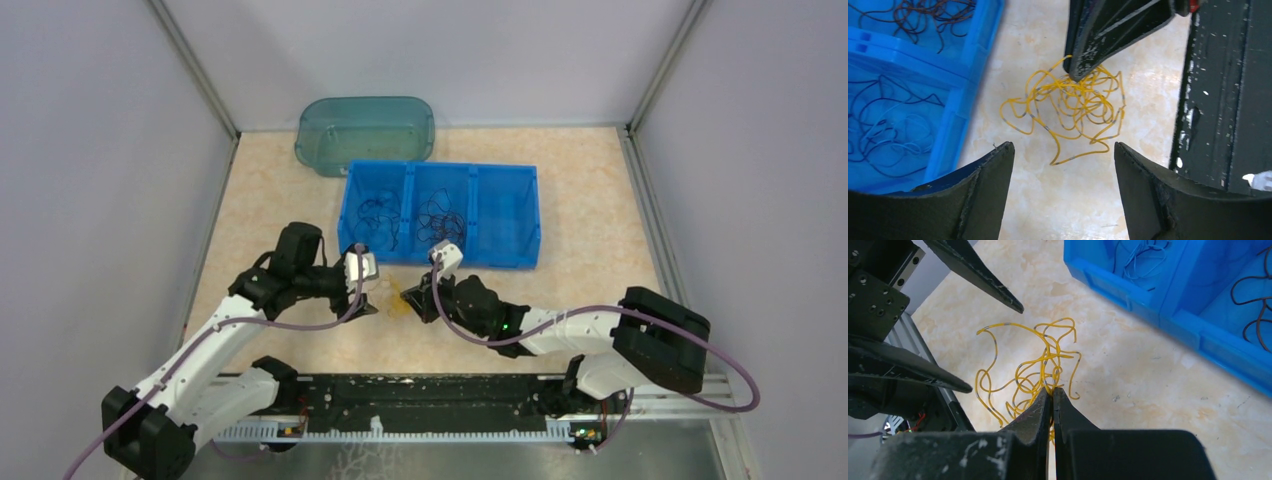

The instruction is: Untangle the cables

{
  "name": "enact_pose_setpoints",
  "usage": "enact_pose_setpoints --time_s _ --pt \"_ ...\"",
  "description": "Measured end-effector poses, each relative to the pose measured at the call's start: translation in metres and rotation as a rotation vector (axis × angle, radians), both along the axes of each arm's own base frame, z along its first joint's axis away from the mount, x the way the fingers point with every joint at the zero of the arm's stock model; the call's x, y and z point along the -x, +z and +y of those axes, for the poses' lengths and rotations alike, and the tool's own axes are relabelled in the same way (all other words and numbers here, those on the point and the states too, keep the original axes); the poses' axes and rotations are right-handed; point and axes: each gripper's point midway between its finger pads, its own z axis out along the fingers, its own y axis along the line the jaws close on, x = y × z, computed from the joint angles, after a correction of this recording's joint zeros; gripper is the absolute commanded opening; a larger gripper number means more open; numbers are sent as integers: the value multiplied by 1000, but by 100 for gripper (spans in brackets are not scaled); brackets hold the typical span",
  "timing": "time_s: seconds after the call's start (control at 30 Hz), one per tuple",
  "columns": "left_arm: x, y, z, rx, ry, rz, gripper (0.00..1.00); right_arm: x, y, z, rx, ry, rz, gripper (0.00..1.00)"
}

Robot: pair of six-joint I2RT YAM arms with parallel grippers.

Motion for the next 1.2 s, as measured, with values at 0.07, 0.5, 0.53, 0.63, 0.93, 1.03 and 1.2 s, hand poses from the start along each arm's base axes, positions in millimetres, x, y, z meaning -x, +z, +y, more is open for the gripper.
enact_pose_setpoints --time_s 0.07,0.5,0.53,0.63,0.93,1.03,1.2 --pt "-8 3 -1 5 29 -19 73 -2 5 -1 -11 -17 -10 0" --pt "-30 15 -4 38 109 -77 34 -1 15 -1 -34 -28 -26 0" --pt "-31 15 -4 39 112 -80 32 0 15 -1 -34 -27 -26 0" --pt "-35 17 -4 39 120 -97 27 1 15 0 -35 -22 -26 0" --pt "-43 23 -5 26 112 -157 3 11 28 1 -89 12 -18 60" --pt "-42 45 -10 36 47 -235 1 16 37 -7 -112 22 -23 73" --pt "-23 94 -20 108 -109 -404 0 22 79 -23 -196 25 -80 76"
